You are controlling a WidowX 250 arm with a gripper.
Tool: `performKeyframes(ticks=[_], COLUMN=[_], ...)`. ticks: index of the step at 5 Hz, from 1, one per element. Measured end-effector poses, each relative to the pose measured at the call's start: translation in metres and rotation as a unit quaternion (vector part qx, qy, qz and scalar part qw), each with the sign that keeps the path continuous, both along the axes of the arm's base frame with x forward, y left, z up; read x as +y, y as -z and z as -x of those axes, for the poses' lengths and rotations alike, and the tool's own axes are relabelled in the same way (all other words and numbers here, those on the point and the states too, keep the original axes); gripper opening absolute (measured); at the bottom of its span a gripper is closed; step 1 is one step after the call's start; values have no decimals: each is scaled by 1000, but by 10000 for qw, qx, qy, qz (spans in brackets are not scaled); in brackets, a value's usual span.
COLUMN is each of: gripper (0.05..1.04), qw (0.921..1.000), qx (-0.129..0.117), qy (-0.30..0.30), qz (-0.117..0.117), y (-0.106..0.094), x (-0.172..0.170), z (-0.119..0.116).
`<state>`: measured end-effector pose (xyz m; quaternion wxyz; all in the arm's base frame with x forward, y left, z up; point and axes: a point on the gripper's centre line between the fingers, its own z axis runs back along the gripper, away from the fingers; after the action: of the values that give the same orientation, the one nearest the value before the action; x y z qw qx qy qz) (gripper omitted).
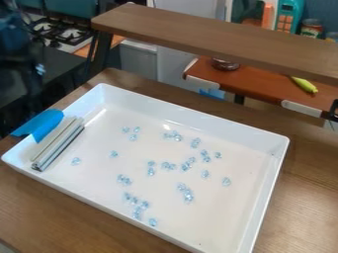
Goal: Sweep into pile
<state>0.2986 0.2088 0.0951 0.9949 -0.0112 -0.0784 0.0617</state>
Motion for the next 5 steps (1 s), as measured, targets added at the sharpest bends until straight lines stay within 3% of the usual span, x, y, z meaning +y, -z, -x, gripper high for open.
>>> performKeyframes(ticks=[2,4,5], gripper=[999,1000,1000], qw=[9983,9960,9949], qx=[51,196,212], qy=[-570,-870,-978], qz=[58,-41,-88], y=[31,66,73], x=[-19,-21,-18], z=[-2,-5,-6])
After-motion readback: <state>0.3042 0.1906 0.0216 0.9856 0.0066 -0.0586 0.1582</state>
